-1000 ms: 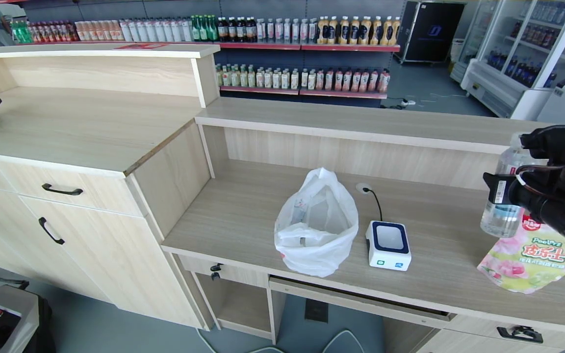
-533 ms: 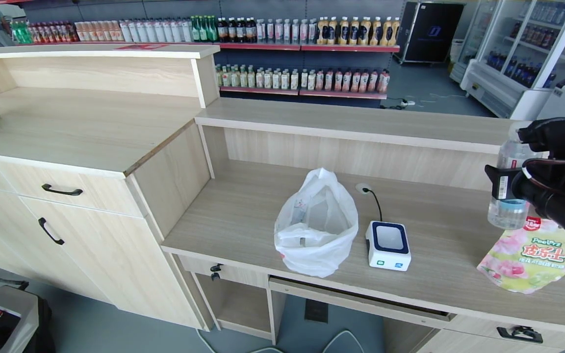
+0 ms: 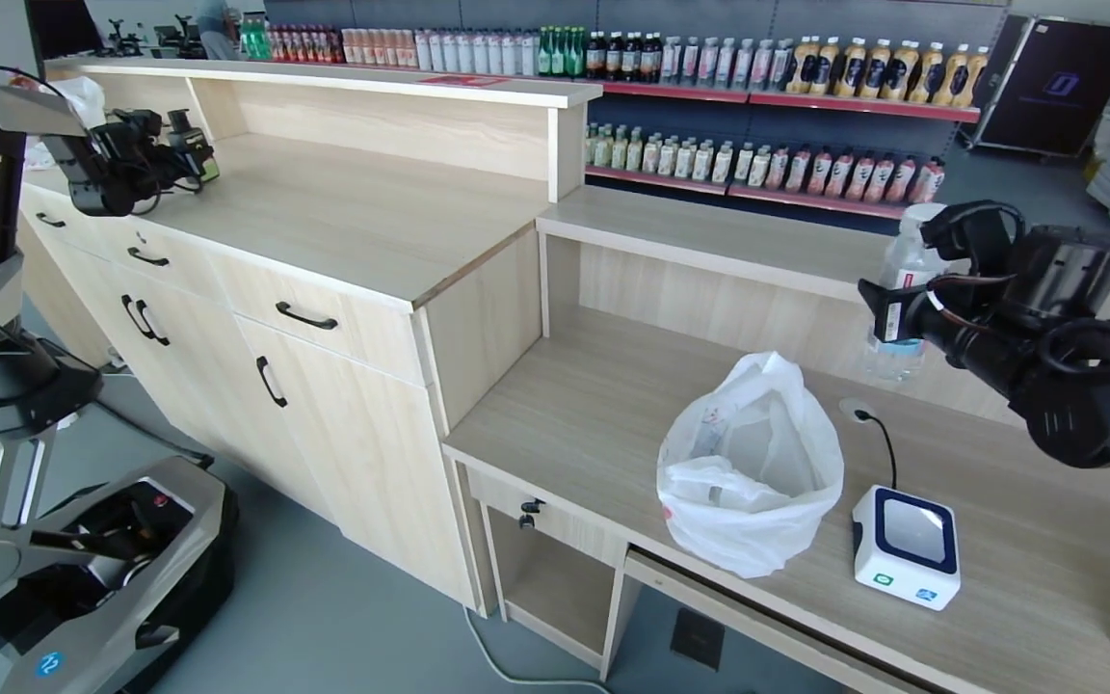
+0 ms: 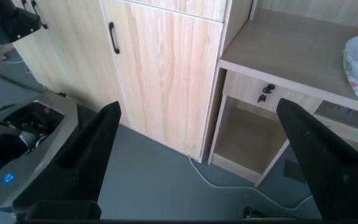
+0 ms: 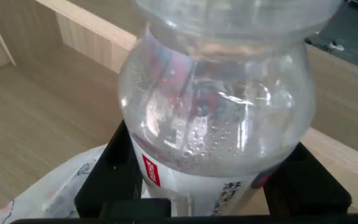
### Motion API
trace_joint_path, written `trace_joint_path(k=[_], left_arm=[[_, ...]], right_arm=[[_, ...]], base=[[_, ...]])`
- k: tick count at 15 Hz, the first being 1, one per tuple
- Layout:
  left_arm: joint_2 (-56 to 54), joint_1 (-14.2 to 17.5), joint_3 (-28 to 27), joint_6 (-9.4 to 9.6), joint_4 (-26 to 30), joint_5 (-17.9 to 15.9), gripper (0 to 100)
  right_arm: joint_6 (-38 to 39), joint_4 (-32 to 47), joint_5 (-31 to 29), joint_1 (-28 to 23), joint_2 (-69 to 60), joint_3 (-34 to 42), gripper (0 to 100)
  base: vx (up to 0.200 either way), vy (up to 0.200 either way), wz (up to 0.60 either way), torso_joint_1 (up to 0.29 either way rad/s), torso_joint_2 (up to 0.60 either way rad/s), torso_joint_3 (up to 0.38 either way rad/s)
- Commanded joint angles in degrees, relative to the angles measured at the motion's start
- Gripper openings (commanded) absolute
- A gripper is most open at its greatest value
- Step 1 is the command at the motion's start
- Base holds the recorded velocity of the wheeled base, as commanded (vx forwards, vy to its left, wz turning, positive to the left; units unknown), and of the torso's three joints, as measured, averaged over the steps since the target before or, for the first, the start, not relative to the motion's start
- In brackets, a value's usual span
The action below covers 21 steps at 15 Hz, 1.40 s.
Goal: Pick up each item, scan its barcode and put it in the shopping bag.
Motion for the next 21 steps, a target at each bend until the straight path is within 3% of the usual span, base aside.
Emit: trace_joint_path(k=[1, 11, 13, 21], left_arm=[[0.0, 0.0, 0.0, -0.09, 0.0, 0.0, 100], [0.0, 0.0, 0.0, 0.00, 0.0, 0.0, 100], [0.0, 0.0, 0.0, 0.00, 0.0, 0.0, 100], [0.0, 0.0, 0.0, 0.00, 0.0, 0.0, 100]], right_arm=[[0.8, -0.8, 5.0, 0.0, 8.8, -2.9, 0], [2.8, -13.8, 14.1, 0.6, 24.4, -3.7, 0], [2.3, -15.7, 19.0, 0.7, 27.7, -5.4, 0], [2.2, -17.1, 20.1, 0.7, 36.5, -13.4, 0]], base=[[0.000, 0.000, 0.00, 0.000, 0.00, 0.000], [0.000, 0.000, 0.00, 0.000, 0.00, 0.000], [0.000, 0.000, 0.00, 0.000, 0.00, 0.000], [0.000, 0.000, 0.00, 0.000, 0.00, 0.000]])
